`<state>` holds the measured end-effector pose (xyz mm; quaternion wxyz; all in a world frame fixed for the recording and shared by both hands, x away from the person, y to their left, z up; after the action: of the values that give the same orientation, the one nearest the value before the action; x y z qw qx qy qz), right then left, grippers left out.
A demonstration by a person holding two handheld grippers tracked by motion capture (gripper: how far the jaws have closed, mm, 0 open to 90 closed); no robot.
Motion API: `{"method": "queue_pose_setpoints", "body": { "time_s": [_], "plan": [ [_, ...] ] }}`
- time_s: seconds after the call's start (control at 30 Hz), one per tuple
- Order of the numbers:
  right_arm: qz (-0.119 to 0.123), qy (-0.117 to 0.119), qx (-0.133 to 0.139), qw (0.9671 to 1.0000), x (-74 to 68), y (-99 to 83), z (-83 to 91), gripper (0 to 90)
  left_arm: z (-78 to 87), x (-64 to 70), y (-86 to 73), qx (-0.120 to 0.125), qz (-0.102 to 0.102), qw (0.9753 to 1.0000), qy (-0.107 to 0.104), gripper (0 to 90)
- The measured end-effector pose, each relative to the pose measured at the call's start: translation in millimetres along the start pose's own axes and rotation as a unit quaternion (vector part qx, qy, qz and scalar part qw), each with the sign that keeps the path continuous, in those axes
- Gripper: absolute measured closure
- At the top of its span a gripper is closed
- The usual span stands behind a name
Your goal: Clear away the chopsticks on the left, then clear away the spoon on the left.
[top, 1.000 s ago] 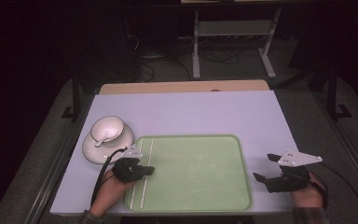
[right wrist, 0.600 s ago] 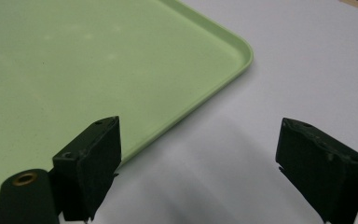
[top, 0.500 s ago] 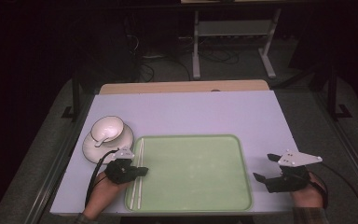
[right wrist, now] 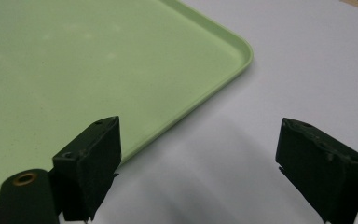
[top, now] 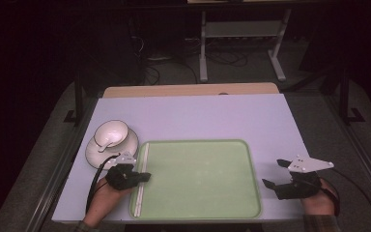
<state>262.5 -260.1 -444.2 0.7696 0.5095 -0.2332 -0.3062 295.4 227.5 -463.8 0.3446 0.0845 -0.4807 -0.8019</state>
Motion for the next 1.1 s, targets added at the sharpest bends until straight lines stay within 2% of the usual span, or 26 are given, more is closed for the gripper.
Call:
{"method": "queue_pose_setpoints", "body": {
  "time_s": [0.2,0.33,0.6,0.73,0.87,1.1],
  "plan": [
    [-0.001,0.0,-0.002,1.0,0.0,-0.4,-0.4,13.2,-0.9,3.0,1.9,0.004,-0.011,0.9999,-0.002,80.5],
    [0.0,0.0,-0.001,1.0,-0.2,-0.2,-0.5,13.2,0.2,5.2,5.8,0.014,-0.017,0.9998,-0.003,69.4],
    [0.0,0.0,-0.002,1.0,-0.6,-0.1,-0.8,13.1,2.8,5.3,14.2,0.032,-0.021,0.9993,0.002,37.9],
    [0.001,0.001,-0.002,1.0,-0.9,0.0,-1.2,13.2,3.0,5.3,17.2,0.034,-0.019,0.9992,-0.009,22.0],
    [0.0,0.0,-0.002,1.0,-0.6,-0.2,-1.2,13.2,2.7,6.2,20.4,0.037,-0.025,0.999,-0.008,16.0],
    [0.001,0.001,-0.002,1.0,-0.6,-0.1,-1.4,13.2,5.0,4.7,25.8,0.041,-0.034,0.9986,-0.005,15.5]
  ]
}}
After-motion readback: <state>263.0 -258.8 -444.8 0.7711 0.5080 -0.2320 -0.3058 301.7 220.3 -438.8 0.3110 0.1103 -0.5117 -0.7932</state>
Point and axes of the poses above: each handheld gripper's, and its own axes: z roughly backward along the jaws, y roughly out of its top, x roughly to its right, the point moved 3 cm from there along -z, roughly forward along the jaws, and after that the axes turned 15 degrees about x, right-handed, at the moved point
